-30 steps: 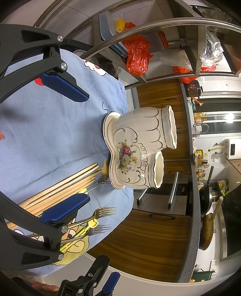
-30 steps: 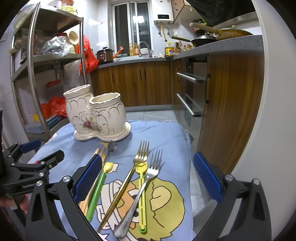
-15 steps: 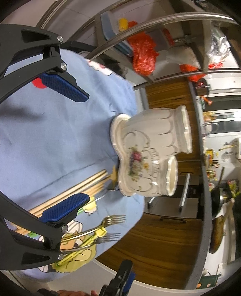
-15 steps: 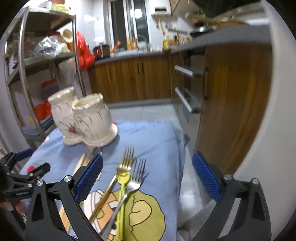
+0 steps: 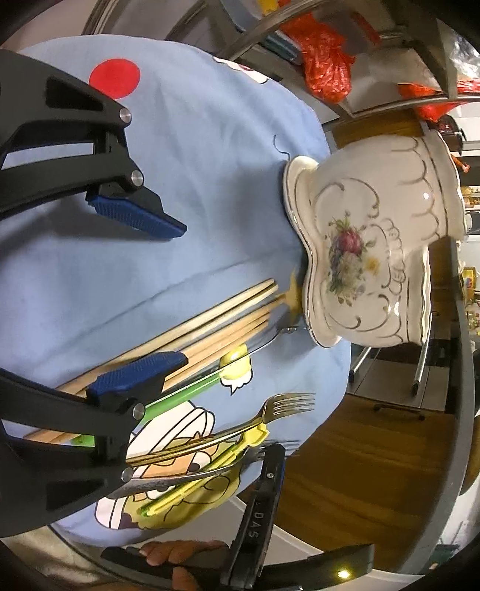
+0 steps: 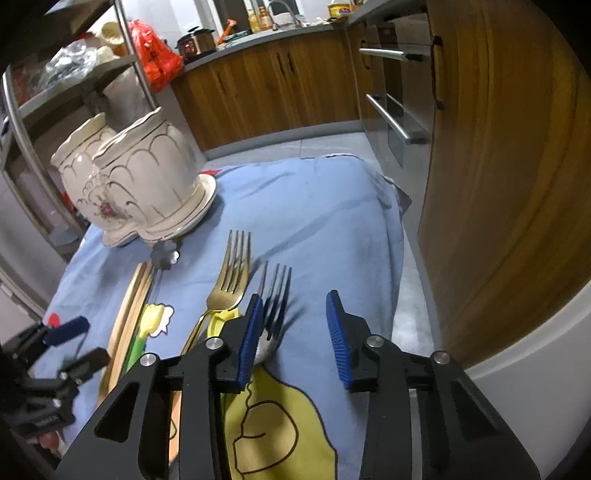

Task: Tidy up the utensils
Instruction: 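Grasp a chopstick with the left tool while the right tool grasps a silver fork, then lift the chopstick and fork and drop them into the ceramic holder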

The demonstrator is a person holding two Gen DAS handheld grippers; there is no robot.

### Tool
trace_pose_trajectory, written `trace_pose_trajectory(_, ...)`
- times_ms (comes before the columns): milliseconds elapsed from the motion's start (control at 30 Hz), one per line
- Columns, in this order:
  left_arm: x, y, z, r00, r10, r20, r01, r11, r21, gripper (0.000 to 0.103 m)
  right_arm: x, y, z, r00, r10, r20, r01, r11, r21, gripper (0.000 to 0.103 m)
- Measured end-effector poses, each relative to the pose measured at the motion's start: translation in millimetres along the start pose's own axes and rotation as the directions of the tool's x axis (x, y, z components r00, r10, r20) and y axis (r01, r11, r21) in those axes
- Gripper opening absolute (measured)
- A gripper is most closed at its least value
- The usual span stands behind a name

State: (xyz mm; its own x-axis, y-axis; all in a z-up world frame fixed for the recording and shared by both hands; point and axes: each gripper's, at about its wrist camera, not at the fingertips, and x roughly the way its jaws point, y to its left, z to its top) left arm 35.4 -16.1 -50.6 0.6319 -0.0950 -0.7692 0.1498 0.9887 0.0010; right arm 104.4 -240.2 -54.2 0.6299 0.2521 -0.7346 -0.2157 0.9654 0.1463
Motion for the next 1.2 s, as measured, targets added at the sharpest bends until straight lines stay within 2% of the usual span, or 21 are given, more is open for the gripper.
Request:
trace_pose_trajectory(100, 4, -4, 0, 1.0, 0.009, -0.013, -0.009, 1.0, -0.019, 0.061, 4, 5, 1, 1.0, 0.022, -0.017, -0.022, 1.0, 0.0, 0.032)
trace_pose_trajectory(267, -3, 1, 5, 1.0, -0.019, -0.001, 0.019, 0.998, -0.064, 0.06, 1, 5, 0, 0.998, 0.064, -0.017, -0.063, 0.998, 0.028, 0.032)
trace_pose_trajectory(367, -5, 2, 5, 1.0, 0.019, -0.001, -0.019, 0.998, -0.054, 0.06, 1, 6, -1, 0.997, 0.08, -0.016, -0.079, 0.996, 0.032, 0.032)
trace_pose_trajectory(567, 4, 3, 10, 0.999, 0.047, -0.025, -0.048, 0.998, -0.047, 0.06, 5, 6, -2, 0.997, 0.082, -0.012, -0.081, 0.996, 0.033, 0.032)
trace_pose_trajectory(667, 10, 2, 18, 0.997, 0.065, -0.033, -0.067, 0.997, -0.039, 0.059, 7, 3, -1, 0.996, 0.092, -0.012, -0.091, 0.994, 0.052, 0.027)
trace_pose_trajectory(767, 18, 6, 26, 0.997, 0.037, -0.074, -0.041, 0.998, -0.056, 0.056, 11, 0, -1, 0.991, 0.128, -0.023, -0.126, 0.989, 0.075, 0.023)
trace_pose_trajectory(833, 20, 3, 29, 0.995, 0.051, -0.083, -0.053, 0.998, -0.029, 0.051, 13, -2, 0, 0.989, 0.148, -0.024, -0.146, 0.985, 0.088, 0.021)
trace_pose_trajectory(967, 27, -9, 41, 0.996, 0.028, -0.088, -0.025, 0.999, 0.029, 0.016, 15, -6, 1, 0.981, 0.191, -0.02, -0.187, 0.975, 0.122, 0.01)
trace_pose_trajectory(1033, 30, -11, 46, 0.995, 0.038, -0.088, -0.034, 0.998, 0.046, 0.012, 10, -4, 1, 0.978, 0.207, -0.001, -0.206, 0.972, 0.112, 0.005)
trace_pose_trajectory(1200, 23, -3, 47, 0.999, 0.005, -0.05, -0.002, 0.999, 0.053, 0.005, -12, 5, 2, 0.97, 0.236, 0.061, -0.24, 0.969, 0.068, 0.004)
